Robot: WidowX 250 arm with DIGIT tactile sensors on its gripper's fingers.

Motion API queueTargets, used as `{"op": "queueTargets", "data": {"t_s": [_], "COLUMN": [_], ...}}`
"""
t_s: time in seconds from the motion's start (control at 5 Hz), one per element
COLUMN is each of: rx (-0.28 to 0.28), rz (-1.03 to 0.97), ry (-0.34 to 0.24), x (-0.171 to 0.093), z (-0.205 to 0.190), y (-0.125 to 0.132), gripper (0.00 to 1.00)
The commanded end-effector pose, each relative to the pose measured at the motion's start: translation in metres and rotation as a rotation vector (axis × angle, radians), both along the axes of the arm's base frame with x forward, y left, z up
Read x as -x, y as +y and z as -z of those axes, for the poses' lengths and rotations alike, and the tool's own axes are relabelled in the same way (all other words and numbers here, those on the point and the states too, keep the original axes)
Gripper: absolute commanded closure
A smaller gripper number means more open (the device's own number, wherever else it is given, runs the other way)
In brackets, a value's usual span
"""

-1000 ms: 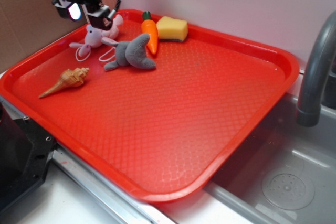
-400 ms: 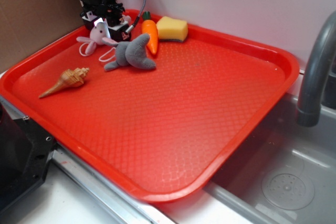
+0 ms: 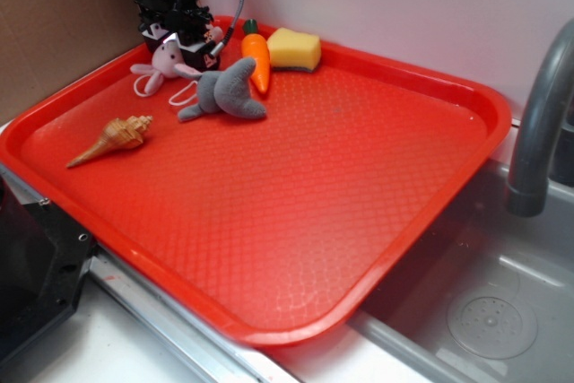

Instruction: Grab the pink bunny.

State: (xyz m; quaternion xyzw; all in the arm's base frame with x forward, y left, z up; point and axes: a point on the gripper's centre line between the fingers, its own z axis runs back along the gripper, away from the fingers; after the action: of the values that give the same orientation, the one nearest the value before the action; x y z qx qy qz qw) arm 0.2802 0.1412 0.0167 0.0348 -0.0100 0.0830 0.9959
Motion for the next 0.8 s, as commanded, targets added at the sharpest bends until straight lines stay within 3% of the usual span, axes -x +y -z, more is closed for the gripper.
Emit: {"op": "queueTargets", "data": {"t_s": [0.0,0.2,0.4,0.6], "rx": [0.023,0.090,0.205,0.228], "rz": [-0.034,0.030,0.053,0.112], "ry": [0.029,0.047,0.088,0.062], "x": [0.012,0.029,0.055,0.077], "z": [-0.085,-0.120,-0.154,-0.179], "y": [-0.022,-0.050,-0.078,-0.105], "gripper": [1.00,1.00,1.00,1.00]}}
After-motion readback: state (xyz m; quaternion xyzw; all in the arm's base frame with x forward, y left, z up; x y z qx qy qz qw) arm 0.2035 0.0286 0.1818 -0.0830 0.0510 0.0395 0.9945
